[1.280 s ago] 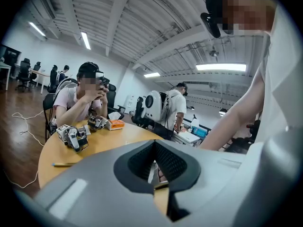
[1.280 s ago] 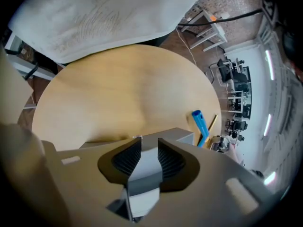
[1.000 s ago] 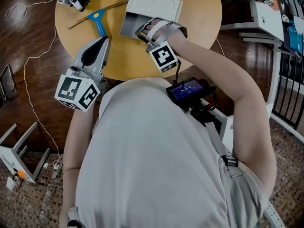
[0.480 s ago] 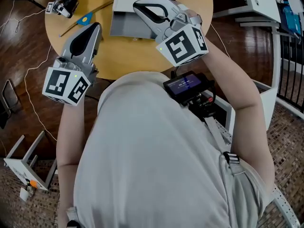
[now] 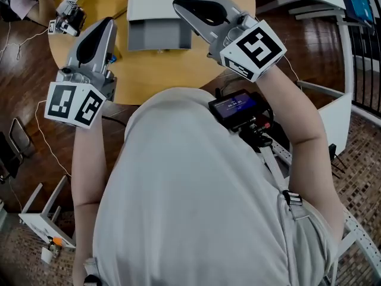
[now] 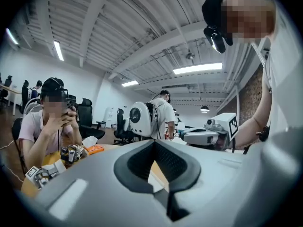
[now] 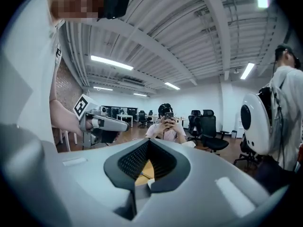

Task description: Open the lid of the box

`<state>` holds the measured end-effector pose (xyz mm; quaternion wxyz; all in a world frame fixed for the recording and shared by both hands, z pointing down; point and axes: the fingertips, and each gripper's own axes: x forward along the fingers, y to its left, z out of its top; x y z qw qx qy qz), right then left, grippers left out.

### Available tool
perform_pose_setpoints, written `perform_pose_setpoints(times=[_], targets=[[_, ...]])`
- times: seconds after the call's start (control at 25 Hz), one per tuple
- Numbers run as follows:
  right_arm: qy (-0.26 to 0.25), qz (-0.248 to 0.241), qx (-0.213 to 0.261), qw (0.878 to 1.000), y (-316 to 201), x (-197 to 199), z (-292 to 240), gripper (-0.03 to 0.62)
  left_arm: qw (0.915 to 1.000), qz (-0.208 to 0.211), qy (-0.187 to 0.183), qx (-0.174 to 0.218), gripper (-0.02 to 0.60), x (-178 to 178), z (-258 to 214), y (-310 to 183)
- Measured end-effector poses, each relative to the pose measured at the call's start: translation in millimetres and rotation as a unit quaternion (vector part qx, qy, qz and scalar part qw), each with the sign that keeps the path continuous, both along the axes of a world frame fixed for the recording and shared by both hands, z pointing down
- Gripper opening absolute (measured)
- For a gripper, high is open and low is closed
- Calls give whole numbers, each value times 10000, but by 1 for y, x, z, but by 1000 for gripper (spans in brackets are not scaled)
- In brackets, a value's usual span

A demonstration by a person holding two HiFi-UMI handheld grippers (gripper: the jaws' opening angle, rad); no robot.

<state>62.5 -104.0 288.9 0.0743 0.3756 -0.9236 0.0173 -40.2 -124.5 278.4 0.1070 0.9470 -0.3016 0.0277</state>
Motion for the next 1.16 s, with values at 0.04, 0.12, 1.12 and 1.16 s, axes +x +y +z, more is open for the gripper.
perform_pose_setpoints(times=[0.04,0.12,1.12,1.16], targets=[[-6,-21,-4,10000,2,0,0,0,10000,32,-6,-1,0,3,1,-1],[12,-49,0,10000,5,1,0,0,10000,92,-18,-12,0,9,4,-1],[-107,258,-131,9995,22,33,3,0,9981,580,-134,-124,0,63,12,8],[-111,262,-137,9995,22,33,3,0,9981,584,-142,-128,0,63,12,8]])
